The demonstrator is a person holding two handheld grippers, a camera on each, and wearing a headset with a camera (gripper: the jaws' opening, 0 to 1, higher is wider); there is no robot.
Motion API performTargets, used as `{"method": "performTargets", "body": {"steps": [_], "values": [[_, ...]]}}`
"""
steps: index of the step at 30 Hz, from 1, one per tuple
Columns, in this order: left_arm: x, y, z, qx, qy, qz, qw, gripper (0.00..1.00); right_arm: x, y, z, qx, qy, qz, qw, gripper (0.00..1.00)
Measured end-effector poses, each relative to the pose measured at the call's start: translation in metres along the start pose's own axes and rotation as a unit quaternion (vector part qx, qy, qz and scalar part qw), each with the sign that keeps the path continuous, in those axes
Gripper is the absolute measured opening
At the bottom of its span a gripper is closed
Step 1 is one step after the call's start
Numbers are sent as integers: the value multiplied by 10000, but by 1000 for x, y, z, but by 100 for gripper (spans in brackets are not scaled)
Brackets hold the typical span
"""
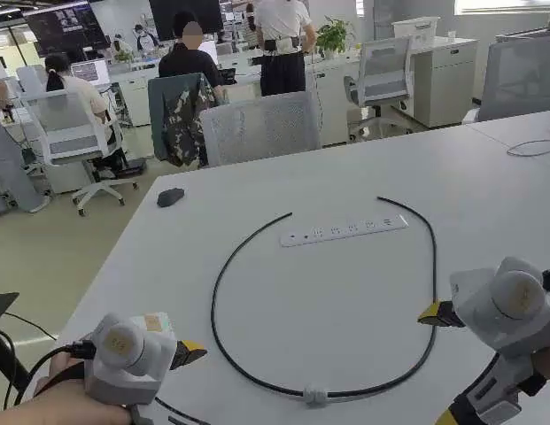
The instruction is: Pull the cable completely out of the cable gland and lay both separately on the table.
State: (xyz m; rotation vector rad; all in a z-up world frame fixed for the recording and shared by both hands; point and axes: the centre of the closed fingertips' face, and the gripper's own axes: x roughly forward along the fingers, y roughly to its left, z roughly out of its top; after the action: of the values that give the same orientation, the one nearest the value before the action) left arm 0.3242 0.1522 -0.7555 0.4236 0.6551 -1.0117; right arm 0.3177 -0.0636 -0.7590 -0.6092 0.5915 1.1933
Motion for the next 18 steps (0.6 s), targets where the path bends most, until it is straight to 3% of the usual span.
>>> {"method": "performTargets", "body": {"steps": [11,18], "values": [[3,0,3,-85,-43,-35,9999,99,-2,-4,-6,122,72,-3,9999,99],[4,-2,0,-138,79,-75,9998,99,-2,-6,-7,107,76,2,9999,99]]}}
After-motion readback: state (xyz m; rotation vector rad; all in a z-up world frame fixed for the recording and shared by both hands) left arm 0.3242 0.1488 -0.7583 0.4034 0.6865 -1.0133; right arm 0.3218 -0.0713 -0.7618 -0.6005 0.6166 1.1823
